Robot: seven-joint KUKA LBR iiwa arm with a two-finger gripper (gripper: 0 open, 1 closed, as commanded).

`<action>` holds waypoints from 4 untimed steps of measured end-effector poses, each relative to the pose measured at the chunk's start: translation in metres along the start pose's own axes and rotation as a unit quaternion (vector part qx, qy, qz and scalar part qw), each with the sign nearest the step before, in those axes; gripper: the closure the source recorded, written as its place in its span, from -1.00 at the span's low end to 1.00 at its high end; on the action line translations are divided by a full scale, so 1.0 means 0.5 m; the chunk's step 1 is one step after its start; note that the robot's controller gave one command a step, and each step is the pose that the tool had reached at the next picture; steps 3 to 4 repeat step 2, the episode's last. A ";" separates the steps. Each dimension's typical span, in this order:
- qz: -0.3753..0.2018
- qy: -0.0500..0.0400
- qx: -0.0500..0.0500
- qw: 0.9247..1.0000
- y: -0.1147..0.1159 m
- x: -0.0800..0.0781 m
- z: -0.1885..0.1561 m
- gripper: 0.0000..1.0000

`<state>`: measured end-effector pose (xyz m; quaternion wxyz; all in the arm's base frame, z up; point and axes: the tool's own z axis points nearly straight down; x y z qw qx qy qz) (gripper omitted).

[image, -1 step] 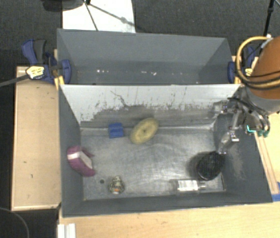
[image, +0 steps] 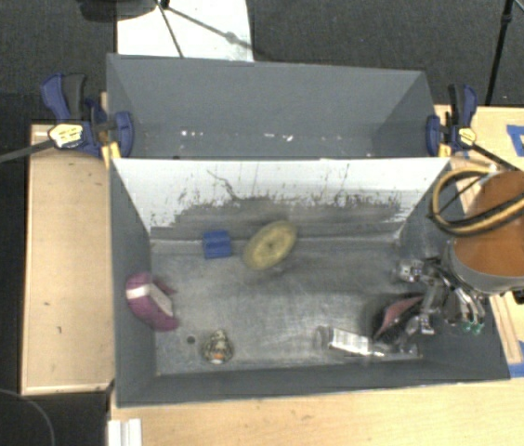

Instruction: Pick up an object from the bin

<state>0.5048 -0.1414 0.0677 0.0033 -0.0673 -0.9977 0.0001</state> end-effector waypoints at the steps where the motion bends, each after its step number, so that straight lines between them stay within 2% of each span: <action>1: -0.005 -0.003 0.000 1.000 0.004 -0.005 -0.007 1.00; 2: -0.117 -0.008 0.001 0.993 0.026 0.015 -0.316 1.00; 4: -0.117 -0.008 0.001 0.993 0.026 0.015 -0.316 1.00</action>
Offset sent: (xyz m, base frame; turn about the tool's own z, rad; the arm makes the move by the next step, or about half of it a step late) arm 0.0000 0.0000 0.0000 0.0000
